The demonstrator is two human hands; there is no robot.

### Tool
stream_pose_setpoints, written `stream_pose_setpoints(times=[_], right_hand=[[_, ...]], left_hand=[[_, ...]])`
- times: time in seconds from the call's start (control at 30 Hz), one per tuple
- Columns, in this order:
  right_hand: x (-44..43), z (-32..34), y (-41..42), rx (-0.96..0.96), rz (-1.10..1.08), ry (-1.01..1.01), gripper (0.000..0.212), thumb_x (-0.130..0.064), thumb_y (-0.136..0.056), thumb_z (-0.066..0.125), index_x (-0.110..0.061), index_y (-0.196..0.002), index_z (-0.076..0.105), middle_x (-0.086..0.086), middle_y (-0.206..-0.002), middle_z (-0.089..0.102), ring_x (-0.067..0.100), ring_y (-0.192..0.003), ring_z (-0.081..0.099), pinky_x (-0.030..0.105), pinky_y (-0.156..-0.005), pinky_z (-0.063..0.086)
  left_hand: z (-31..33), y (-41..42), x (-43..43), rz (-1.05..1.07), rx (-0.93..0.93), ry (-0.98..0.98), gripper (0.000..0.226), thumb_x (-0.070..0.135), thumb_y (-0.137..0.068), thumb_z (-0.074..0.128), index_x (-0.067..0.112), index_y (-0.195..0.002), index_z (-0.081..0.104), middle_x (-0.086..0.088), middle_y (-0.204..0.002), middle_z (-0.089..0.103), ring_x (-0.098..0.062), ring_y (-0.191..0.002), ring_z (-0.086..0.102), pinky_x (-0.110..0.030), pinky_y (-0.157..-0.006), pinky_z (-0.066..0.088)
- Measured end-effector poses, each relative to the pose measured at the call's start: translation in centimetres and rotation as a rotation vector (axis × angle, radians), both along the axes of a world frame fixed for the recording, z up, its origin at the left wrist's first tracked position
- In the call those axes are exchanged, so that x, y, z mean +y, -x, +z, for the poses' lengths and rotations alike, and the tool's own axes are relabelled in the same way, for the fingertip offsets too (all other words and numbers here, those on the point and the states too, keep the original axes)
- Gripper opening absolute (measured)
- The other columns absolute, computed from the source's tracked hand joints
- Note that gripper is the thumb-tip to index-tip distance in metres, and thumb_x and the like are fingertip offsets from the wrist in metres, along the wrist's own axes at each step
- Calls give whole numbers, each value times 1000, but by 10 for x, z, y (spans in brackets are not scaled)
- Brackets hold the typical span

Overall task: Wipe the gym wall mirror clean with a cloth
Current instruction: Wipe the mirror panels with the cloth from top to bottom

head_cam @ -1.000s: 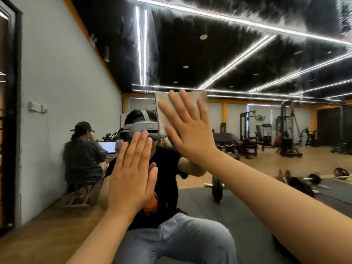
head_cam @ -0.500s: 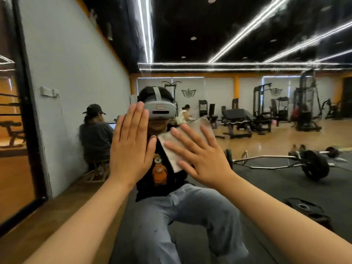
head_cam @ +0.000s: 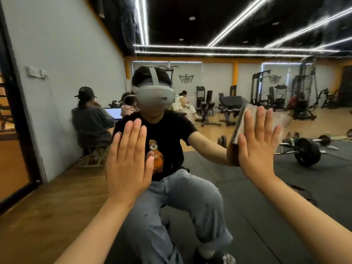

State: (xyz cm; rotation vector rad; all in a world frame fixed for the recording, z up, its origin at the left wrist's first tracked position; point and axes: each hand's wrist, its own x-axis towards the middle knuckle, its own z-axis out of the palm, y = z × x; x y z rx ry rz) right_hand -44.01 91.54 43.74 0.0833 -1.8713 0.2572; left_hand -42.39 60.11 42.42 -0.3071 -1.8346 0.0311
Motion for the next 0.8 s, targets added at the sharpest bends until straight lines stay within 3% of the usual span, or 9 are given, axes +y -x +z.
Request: stream_pose_setpoints(times=[0.07, 0.17, 0.33, 0.57, 0.8], right_hand=[[-29, 2, -1, 26, 21, 21, 58, -36, -104, 20, -24, -158, 2, 12, -166, 2, 30, -153, -5, 56, -120, -4], [-89, 3, -4, 66, 71, -142, 56, -36, -104, 22, -22, -157, 14, 10, -165, 9, 30, -152, 2, 61, -120, 3], [-176, -10, -12, 73, 175, -377, 55, -39, -104, 29, -22, -156, 26, 5, -164, 18, 29, -153, 10, 59, -120, 9], [-118, -14, -3, 116, 152, -602, 52, -41, -104, 32, -30, -155, 30, 1, -163, 20, 24, -153, 14, 55, -121, 13], [-13, 7, 4, 130, 47, -536, 54, -46, -103, 32, -30, -154, 31, 4, -162, 23, 27, -152, 16, 57, -118, 15]], left_hand=[[1, -1, 0, 0, -3, 6, 62, 36, -105, 14, 4, -157, 12, -12, -166, 6, -26, -153, 8, -46, -124, 8], [0, -1, 0, -20, -3, 3, 63, 37, -105, 7, 3, -157, 15, -12, -166, 9, -27, -153, 9, -46, -124, 9], [2, -2, -3, -114, 22, -10, 62, 36, -104, 14, 2, -156, 14, -15, -164, 15, -26, -153, 10, -43, -125, 6], [1, -1, -1, -36, 18, 28, 66, 34, -102, 26, 2, -157, 8, -16, -165, 9, -27, -154, 4, -45, -125, 5], [1, 0, 1, -3, 18, 16, 73, 35, -99, 38, 2, -157, 8, -16, -165, 7, -27, -154, 3, -47, -124, 7]])
